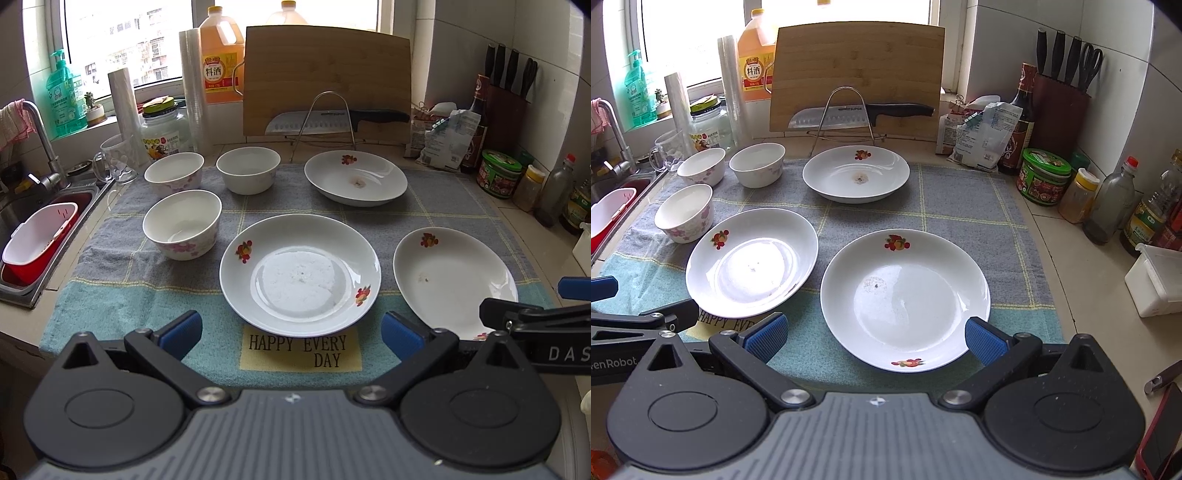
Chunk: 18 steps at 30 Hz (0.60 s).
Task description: Organize plates and bowls
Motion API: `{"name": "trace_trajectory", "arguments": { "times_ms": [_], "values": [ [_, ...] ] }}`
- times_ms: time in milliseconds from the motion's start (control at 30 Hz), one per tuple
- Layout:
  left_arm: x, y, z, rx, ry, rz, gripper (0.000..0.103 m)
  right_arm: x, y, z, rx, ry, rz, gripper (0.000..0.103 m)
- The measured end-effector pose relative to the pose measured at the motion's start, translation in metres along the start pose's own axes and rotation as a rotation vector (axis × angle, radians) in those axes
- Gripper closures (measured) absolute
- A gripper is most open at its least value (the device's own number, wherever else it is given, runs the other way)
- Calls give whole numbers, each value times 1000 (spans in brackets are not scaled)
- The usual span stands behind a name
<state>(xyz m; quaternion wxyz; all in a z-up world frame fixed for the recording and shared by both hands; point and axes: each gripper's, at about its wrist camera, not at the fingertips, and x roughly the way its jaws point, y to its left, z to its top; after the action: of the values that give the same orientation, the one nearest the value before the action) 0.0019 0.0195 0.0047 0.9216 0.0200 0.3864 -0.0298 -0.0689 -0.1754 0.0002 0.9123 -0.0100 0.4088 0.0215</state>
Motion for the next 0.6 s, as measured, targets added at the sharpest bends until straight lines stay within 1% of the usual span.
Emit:
{"name": "trace_trajectory", "arguments": {
  "times_ms": [433,600],
  "values": [
    [2,14,1,24,-26,-61,1,-5,10,0,11,-31,-13,0],
    [2,18,-1,53,-57,-127,1,-11,13,-1,8,-68,-2,0]
  ]
}}
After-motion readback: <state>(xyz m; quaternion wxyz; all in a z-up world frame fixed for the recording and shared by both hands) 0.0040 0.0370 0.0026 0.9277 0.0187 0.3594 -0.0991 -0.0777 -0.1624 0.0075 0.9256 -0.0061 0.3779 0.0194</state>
